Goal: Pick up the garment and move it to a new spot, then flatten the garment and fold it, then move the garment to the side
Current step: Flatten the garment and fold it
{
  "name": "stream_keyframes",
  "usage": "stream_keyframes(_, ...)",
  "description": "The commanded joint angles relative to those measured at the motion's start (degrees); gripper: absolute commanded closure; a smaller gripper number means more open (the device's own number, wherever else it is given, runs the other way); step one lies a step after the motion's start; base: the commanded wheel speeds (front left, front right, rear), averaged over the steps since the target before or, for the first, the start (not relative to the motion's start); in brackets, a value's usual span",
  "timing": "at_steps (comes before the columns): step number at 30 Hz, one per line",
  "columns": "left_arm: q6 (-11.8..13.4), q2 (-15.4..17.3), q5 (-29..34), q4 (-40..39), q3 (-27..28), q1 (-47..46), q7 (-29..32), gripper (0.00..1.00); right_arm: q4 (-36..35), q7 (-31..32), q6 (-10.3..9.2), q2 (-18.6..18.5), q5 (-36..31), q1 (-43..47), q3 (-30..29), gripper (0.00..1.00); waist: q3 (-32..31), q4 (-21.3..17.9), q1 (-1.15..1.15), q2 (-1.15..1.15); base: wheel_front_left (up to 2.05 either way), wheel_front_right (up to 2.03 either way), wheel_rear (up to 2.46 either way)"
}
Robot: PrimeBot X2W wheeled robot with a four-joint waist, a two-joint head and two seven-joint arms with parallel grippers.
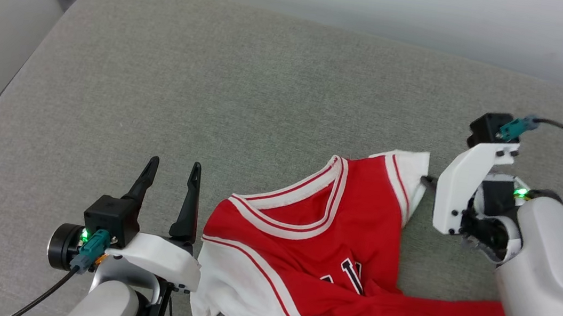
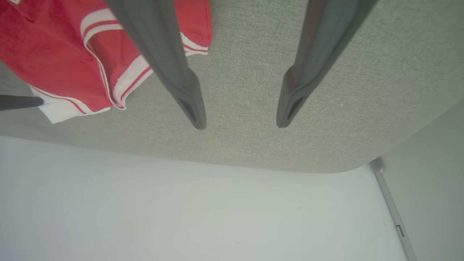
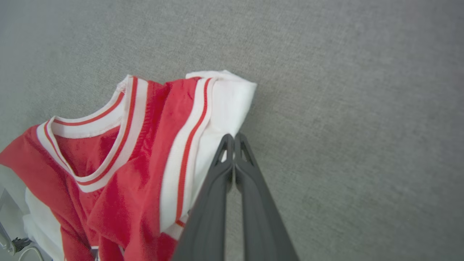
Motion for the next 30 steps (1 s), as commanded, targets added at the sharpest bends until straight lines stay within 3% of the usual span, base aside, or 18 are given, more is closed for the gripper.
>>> stream_keyframes(1, -0.14, -0.04, 0.22, 0.02, 0.01, 0.64, -0.18, 0.00, -1.55, -1.05, -0.02, -1.27, 0.11, -0.88, -0.09, 1.00, -0.98, -1.23, 0.00, 0.00, 0.00, 0.00, 0.00)
stream_keyframes(6, 0.40, 0.31, 0.29, -0.20, 0.39, 1.92, -0.28, 0.00, -9.53, -2.82, -0.03, -4.97, -0.50, 1.76, -2.52, 1.00, -3.25, -4.39, 0.00, 0.00, 0.00, 0.00, 0.00)
stream_keyframes(11, 0.82, 1.05, 0.26, -0.65, 0.46, 3.32, -0.17, 0.00, -20.28, 1.15, -0.02, -7.80, -4.70, 9.74, -10.91, 1.00, -4.95, -7.28, 0.00, 0.00, 0.00, 0.00, 0.00)
stream_keyframes(14, 1.00, 1.31, 0.10, -1.08, 0.30, 3.73, 0.15, 0.00, -26.03, 4.66, -0.02, -6.91, -7.99, 17.31, -17.89, 1.00, -5.21, -8.48, 0.00, 0.00, 0.00, 0.00, 0.00)
stream_keyframes(18, 1.16, 1.67, -0.10, -1.36, 0.24, 4.13, 0.52, 0.00, -28.41, 6.57, -0.02, -2.46, -10.13, 25.74, -25.53, 1.00, -4.91, -9.62, 0.00, 0.00, 0.00, 0.00, 0.00)
stream_keyframes(19, 1.13, 1.67, -0.12, -1.41, 0.16, 4.07, 0.67, 0.00, -27.81, 6.15, -0.02, -1.68, -10.73, 27.15, -26.86, 0.93, -4.83, -9.75, 0.00, 0.00, 0.00, 0.00, 0.00)
stream_keyframes(20, 1.14, 1.72, -0.21, -1.43, 0.15, 4.05, 0.71, 0.00, -27.24, 5.20, -0.02, -0.84, -11.06, 28.24, -27.39, 0.38, -4.76, -9.92, 0.00, 0.00, 0.00, 0.00, 0.00)
stream_keyframes(21, 1.21, 1.76, -0.27, -1.40, 0.17, 4.11, 0.84, 0.00, -26.73, 3.41, -0.02, 0.33, -10.93, 28.59, -28.34, 0.00, -4.82, -10.17, 0.00, 0.00, 0.00, 0.00, 0.00)
stream_keyframes(30, 2.02, 3.17, -0.90, -1.25, 0.55, 6.13, 1.77, 0.00, -26.81, -16.61, -0.02, 2.04, -10.90, 30.95, -27.93, 0.00, -7.53, -11.17, 0.00, 0.00, 0.00, 0.00, 0.00)
